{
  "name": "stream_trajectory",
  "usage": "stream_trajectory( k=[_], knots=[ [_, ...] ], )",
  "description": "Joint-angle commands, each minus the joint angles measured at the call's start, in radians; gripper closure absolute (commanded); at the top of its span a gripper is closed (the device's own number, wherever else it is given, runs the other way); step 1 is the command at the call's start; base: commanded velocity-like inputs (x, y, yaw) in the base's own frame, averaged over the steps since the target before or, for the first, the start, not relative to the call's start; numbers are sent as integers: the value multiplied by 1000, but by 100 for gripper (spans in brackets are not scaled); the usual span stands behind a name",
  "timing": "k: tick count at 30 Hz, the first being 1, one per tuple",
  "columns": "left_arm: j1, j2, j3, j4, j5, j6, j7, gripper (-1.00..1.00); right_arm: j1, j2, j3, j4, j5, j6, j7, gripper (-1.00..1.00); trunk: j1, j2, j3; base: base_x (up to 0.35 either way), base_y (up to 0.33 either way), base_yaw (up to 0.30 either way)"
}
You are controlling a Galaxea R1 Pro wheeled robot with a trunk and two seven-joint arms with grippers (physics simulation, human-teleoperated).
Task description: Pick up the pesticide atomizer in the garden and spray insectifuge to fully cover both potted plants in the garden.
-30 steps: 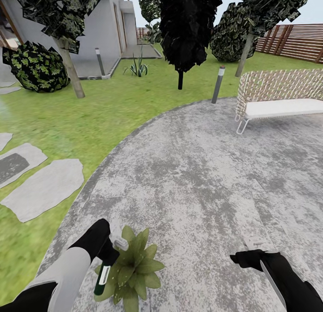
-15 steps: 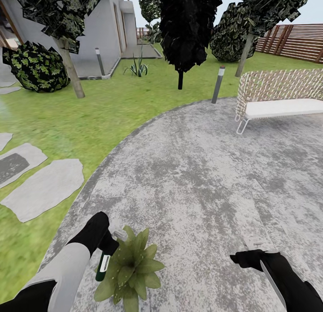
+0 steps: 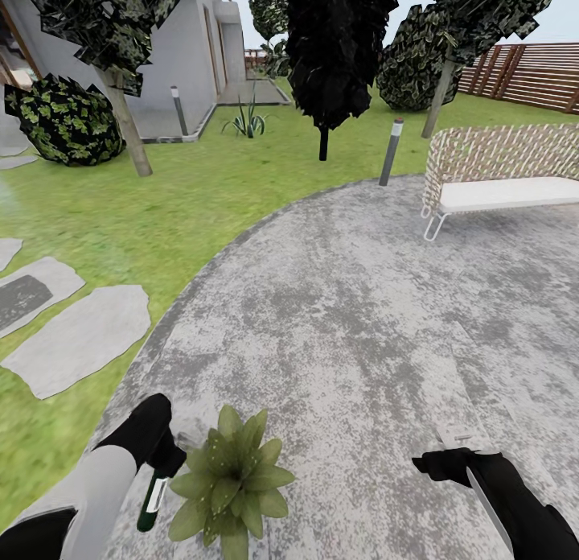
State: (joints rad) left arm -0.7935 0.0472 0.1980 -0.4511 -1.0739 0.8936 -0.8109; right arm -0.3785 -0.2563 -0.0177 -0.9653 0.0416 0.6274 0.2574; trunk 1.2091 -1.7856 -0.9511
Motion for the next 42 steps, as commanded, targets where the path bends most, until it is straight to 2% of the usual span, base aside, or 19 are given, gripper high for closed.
stream_trajectory(
  k=[1, 10, 23, 24, 27, 30, 32, 35, 42],
  knots=[
    [0, 0, 6, 17, -11, -1, -9, 100, 0, 0, -2, -1, 4, 5, 6, -100, 0, 0, -1, 0, 0, 0],
    [2, -3, 6, 107, -12, -1, -5, 100, 0, 0, -2, -1, 7, 5, 6, -100, 0, 0, -1, 0, 0, -107],
    [50, 4, 5, 111, -14, 0, -3, 100, 0, 3, -1, -1, 7, 5, 6, -100, 0, 0, -1, 0, 0, -9],
    [51, 11, 5, 109, -14, 1, -2, 100, 0, 3, -1, -1, 7, 5, 6, -100, 0, 0, -1, 0, 0, 0],
    [52, 57, 9, 103, -13, 2, -2, 100, 0, 3, 0, -1, 7, 5, 6, -100, 0, 0, -1, 0, 0, 0],
    [53, 88, 10, 91, -11, 2, -2, 100, 0, 3, 1, -1, 7, 5, 6, -100, 0, 0, -1, 0, 0, 0],
    [53, 96, 11, 52, -11, 3, -4, 100, 0, 3, 1, -1, 7, 5, 6, -100, 0, 0, -1, 0, 0, 0],
    [53, 95, 6, 32, -11, 4, -6, 100, 0, 3, 1, -1, 7, 5, 6, -100, 0, 0, -1, 0, 0, 0],
    [53, 77, 5, 45, -10, 2, -5, 100, 0, 3, 1, -1, 7, 5, 6, -100, 0, 0, -1, 0, 0, 0]
  ],
)
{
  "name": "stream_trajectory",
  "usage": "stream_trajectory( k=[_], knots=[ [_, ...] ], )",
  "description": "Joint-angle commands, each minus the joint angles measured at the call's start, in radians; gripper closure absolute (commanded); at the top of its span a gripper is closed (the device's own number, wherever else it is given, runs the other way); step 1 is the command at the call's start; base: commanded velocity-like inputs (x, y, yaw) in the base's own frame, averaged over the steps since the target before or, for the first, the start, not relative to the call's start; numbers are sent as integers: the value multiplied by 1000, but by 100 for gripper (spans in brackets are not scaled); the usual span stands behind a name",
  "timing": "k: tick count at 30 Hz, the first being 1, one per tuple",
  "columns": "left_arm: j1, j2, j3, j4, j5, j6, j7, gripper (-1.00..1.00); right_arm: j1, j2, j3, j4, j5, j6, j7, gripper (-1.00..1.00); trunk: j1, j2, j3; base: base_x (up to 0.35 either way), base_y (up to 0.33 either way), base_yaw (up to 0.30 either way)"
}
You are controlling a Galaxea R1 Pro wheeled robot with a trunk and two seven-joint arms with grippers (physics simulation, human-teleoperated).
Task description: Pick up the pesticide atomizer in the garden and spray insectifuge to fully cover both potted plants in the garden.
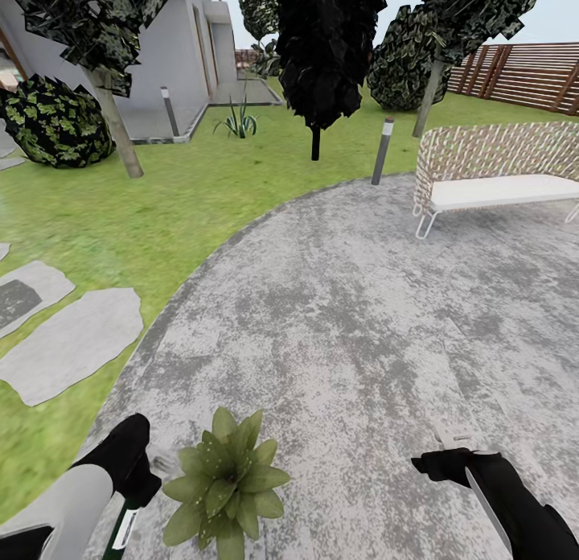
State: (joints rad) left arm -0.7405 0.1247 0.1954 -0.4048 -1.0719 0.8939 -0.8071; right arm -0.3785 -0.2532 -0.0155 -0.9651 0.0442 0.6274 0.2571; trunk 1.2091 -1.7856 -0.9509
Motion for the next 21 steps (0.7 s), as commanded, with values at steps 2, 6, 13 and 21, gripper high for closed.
stream_trajectory(
  k=[2, 6, 13, 21],
  knots=[
    [0, -5, 7, 0, -11, 2, -9, 100, 0, 0, -1, -1, 5, 5, 7, -100, 0, 0, -1, 0, 0, 0],
    [-5, -25, 9, -48, -8, 5, -15, 100, 0, 0, -1, -1, 5, 5, 6, -100, 0, 0, -1, 0, 0, 0],
    [-18, -80, 9, -70, -11, 8, -17, 100, 0, 0, -1, -1, 5, 5, 6, -100, 0, 0, -1, 0, 0, 0],
    [-44, -89, 9, -73, -13, 10, -17, 100, 0, 0, -1, -1, 5, 5, 7, -100, 0, 0, -1, 0, 0, 0]
  ],
)
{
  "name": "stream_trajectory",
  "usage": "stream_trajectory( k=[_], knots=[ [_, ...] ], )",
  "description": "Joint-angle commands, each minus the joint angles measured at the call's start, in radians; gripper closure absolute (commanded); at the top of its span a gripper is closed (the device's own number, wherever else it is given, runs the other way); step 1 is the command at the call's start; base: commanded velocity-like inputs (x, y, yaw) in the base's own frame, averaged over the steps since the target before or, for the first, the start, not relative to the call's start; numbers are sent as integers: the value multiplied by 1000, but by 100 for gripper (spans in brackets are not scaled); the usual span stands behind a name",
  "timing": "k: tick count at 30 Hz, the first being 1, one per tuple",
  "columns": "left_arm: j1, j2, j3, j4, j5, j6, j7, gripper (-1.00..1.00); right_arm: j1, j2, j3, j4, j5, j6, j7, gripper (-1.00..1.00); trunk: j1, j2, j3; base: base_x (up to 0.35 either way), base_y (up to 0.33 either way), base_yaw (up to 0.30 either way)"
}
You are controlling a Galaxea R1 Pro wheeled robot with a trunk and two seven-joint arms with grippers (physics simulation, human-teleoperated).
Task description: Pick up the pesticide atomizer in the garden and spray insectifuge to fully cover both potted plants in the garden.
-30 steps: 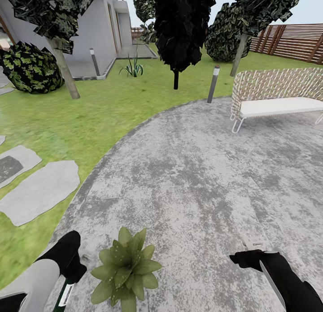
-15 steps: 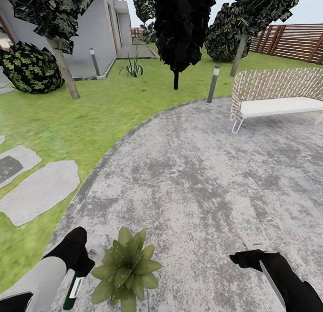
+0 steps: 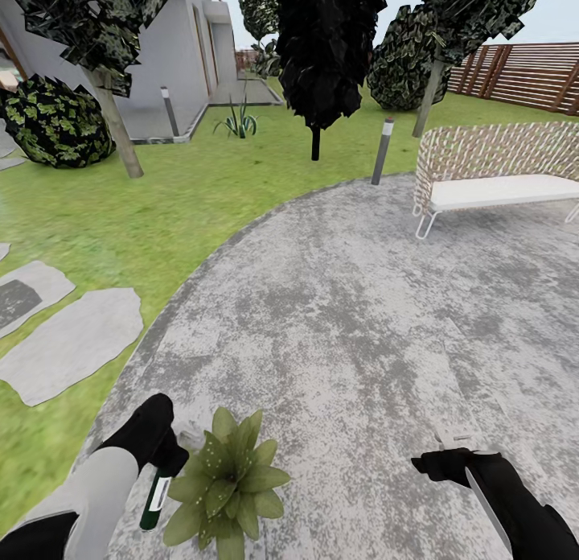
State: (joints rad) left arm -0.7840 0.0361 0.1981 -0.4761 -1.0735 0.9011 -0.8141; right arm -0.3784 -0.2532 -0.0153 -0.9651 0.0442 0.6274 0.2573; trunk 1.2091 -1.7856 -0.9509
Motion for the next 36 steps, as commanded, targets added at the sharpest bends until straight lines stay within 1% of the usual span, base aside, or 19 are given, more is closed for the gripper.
stream_trajectory(
  k=[1, 5, 7, 10, 18, 22, 26, 31, 36],
  knots=[
    [-2, -1, 6, -1, -11, 2, -10, 100, 0, 0, -2, -1, 5, 5, 6, -100, 0, 0, -1, 0, 0, 0],
    [-37, -2, 6, -1, -12, 7, -10, 100, -1, 0, -2, -1, 5, 5, 6, -100, 0, 0, -1, 0, 0, 0],
    [-52, -3, 5, -1, -12, 60, -10, 100, -1, 0, -2, -1, 5, 5, 6, -100, 0, 0, -1, 0, 0, 0],
    [-57, -8, 4, -1, -13, 82, -10, 100, -1, 0, -2, -1, 5, 5, 6, -100, 0, 0, -1, 0, 0, 0],
    [-65, -25, 4, -2, -11, 87, -11, 100, -1, 0, -3, -1, 5, 5, 6, -100, 0, 0, -1, 0, 0, 0],
    [-81, -37, 4, -2, -11, 87, -11, 100, -1, 0, -3, -1, 5, 5, 6, -100, 0, 0, -1, 0, 0, 0],
    [-90, -44, 4, -2, -11, 87, -11, 100, -1, 0, -3, -1, 4, 5, 6, -100, 0, 0, -1, 0, 0, 0],
    [-92, -44, 4, -2, -12, 87, -10, 100, -1, 0, -3, -1, 3, 5, 6, -100, 0, 0, -1, 0, 0, -22],
    [-92, -41, 4, -2, -14, 87, -10, 100, -1, 0, -3, -1, 4, 5, 6, -100, 0, 0, -1, 0, 0, -182]
  ],
)
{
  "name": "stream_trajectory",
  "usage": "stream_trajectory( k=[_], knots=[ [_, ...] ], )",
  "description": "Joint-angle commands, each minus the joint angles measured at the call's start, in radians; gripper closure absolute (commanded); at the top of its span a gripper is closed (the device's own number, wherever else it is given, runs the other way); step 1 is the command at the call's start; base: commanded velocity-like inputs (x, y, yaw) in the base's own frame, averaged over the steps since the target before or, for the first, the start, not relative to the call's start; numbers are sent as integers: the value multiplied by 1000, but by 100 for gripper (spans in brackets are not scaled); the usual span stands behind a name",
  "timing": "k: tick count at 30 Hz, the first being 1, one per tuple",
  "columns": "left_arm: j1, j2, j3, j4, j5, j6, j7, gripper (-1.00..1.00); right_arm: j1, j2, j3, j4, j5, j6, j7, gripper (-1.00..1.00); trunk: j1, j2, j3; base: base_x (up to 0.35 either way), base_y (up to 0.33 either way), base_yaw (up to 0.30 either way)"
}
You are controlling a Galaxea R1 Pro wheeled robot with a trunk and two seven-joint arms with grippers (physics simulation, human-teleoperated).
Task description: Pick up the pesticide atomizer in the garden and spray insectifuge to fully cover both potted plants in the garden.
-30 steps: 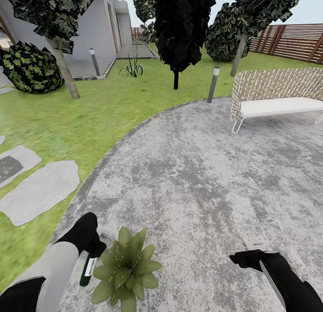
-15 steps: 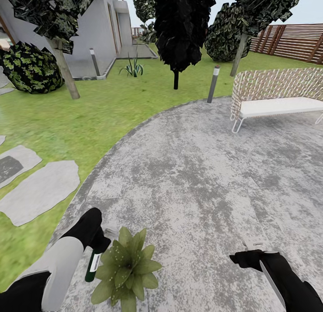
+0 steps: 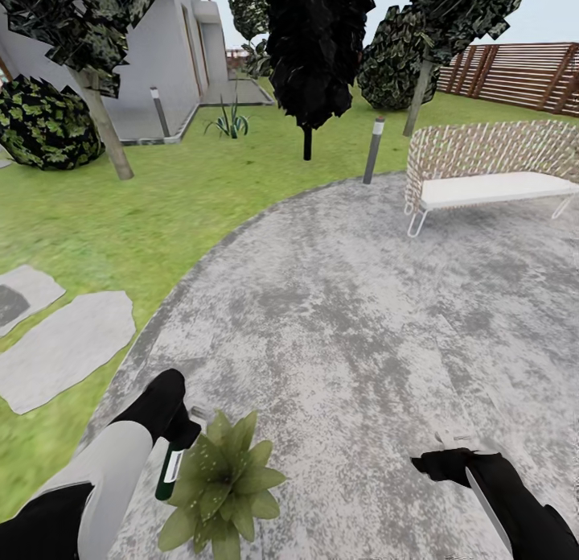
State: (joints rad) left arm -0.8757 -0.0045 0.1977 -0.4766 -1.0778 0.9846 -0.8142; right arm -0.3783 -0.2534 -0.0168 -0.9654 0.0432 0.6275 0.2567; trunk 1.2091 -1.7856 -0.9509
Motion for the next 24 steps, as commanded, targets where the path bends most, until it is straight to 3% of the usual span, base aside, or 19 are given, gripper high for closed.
stream_trajectory(
  k=[1, 10, 21, 24],
  knots=[
    [0, 0, 5, -2, -10, 3, -10, 100, -1, 0, -2, -1, 5, 5, 6, -100, 0, 0, -1, 0, 0, -136],
    [0, -3, 4, -1, -9, 3, -10, 100, -1, 0, -2, -1, 6, 5, 6, -100, 0, 0, -1, 0, 0, -24],
    [0, -55, 0, 1, -10, 3, -10, 100, -1, 0, -2, -1, 6, 5, 6, -100, 0, 0, -1, 0, 0, 0],
    [0, -57, 1, 1, -10, 3, -10, 100, -1, 0, -2, -1, 6, 5, 6, -100, 0, 0, -1, 0, 0, 0]
  ],
)
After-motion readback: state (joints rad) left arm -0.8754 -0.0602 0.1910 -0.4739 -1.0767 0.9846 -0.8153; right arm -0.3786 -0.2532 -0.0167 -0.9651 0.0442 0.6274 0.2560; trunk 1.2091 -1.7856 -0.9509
